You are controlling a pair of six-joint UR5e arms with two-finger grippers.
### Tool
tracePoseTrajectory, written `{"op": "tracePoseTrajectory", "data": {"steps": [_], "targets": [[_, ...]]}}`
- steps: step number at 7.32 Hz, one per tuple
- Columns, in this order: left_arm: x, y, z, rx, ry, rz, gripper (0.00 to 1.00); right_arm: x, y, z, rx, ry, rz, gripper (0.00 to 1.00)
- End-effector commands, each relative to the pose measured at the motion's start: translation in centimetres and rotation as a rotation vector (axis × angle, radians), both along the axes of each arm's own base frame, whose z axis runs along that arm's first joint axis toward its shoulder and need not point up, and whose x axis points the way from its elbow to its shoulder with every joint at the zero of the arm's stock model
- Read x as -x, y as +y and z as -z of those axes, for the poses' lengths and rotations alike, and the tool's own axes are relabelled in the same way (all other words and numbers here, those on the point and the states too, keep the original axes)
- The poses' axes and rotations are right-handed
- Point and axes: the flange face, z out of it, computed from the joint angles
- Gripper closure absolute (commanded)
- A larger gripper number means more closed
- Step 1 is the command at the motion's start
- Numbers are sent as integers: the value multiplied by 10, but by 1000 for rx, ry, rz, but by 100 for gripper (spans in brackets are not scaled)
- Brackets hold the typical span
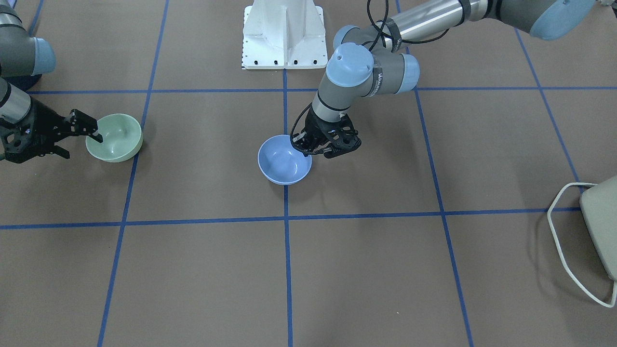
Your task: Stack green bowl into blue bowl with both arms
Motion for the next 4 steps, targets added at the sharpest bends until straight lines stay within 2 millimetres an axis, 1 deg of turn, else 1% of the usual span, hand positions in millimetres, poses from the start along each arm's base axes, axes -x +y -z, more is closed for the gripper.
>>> {"op": "tracePoseTrajectory", "data": {"steps": [1,2,3,4], "targets": [[2,0,1,-34,-1,-17,44,0,0,0,-1,0,1,0],[2,0,0,-37,-2,-16,35,0,0,0,-2,0,2,0],[3,-1,2,-38,1,-15,32,1,0,0,-3,1,2,0],[13,0,14,-53,23,-9,27,1,0,-1,-3,2,3,0]]}}
